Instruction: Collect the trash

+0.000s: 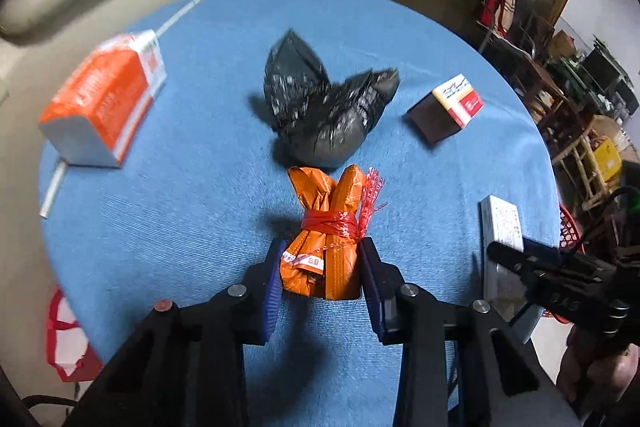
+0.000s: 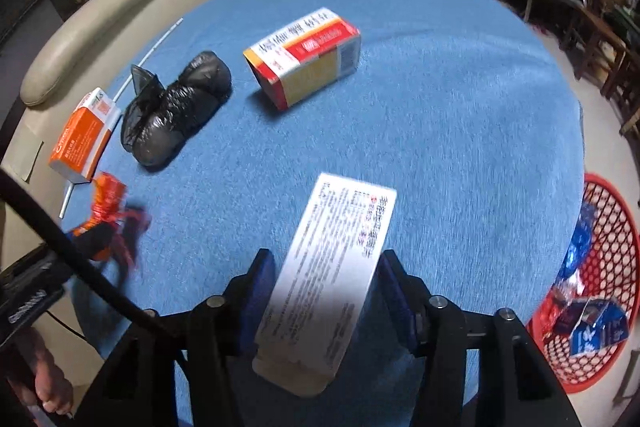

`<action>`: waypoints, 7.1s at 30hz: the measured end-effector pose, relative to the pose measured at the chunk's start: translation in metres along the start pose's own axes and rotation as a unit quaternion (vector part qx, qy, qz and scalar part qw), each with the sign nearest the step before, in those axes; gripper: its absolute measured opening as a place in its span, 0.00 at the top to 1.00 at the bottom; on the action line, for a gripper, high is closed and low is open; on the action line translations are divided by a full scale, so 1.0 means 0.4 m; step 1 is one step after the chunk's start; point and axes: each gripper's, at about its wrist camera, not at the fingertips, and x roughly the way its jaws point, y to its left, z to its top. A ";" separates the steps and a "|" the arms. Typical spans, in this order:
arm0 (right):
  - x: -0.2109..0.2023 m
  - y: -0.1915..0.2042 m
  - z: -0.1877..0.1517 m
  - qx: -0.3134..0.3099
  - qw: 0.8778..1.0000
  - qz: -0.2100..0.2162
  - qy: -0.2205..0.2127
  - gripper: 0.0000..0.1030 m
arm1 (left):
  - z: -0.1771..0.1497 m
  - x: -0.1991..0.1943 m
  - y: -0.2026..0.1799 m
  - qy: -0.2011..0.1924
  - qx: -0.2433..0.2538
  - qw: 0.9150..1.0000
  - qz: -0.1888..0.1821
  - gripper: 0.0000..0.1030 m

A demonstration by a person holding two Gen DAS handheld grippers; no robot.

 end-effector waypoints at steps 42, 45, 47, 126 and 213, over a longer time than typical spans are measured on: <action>-0.283 -0.022 -0.078 -0.032 0.980 0.081 -0.178 0.53 | 0.020 -0.246 -0.173 -0.123 0.083 0.986 0.080 0.63; -0.294 -0.028 -0.084 -0.032 0.979 0.080 -0.185 0.53 | 0.017 -0.252 -0.186 -0.125 0.088 0.985 0.079 0.63; -0.300 -0.034 -0.089 -0.030 0.978 0.081 -0.189 0.53 | 0.014 -0.255 -0.193 -0.128 0.093 0.984 0.079 0.63; -0.292 -0.168 -0.138 0.043 0.976 0.108 -0.184 0.53 | -0.015 -0.195 -0.316 -0.098 0.160 0.979 0.078 0.63; -0.303 -0.362 -0.208 0.129 0.966 0.119 -0.191 0.53 | -0.041 -0.150 -0.473 -0.078 0.238 0.965 0.075 0.62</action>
